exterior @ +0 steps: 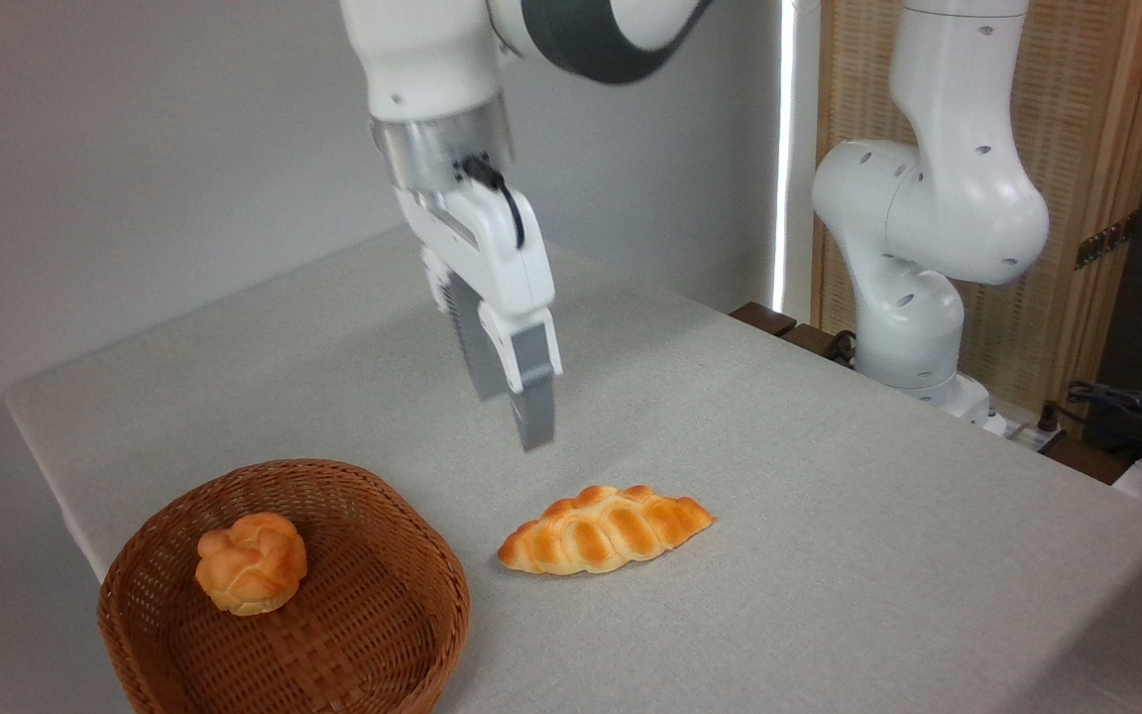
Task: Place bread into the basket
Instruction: 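Lower the open gripper down onto the braided bread loaf, then close the gripper on the braided loaf and lift it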
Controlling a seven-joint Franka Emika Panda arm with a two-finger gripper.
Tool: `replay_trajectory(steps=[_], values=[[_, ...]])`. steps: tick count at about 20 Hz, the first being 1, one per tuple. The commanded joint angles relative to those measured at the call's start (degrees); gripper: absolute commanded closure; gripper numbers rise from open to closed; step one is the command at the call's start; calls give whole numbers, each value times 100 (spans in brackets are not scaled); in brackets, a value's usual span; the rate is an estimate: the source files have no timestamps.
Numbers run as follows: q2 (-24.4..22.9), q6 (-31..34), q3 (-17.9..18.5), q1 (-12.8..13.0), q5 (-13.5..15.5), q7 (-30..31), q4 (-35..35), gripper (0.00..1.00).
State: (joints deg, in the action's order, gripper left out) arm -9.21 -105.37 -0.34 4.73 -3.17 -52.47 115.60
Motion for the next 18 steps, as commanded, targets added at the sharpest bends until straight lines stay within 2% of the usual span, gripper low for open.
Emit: replay_trajectory(steps=[1, 4, 7, 15, 16, 17, 18], values=[[-274, -711, 86, 151, -464, -211, 945, 0], [-257, -1283, 86, 151, -596, -220, 1420, 0], [-213, -1478, 95, 151, -1052, -220, 1623, 0], [-134, -1987, 95, 151, -1062, -211, 2098, 0], [-125, -2031, 95, 151, -1062, -211, 2124, 4], [-116, -2066, 95, 151, -1062, -211, 2142, 13], [-108, -2075, 95, 151, -1062, -203, 2142, 32]])
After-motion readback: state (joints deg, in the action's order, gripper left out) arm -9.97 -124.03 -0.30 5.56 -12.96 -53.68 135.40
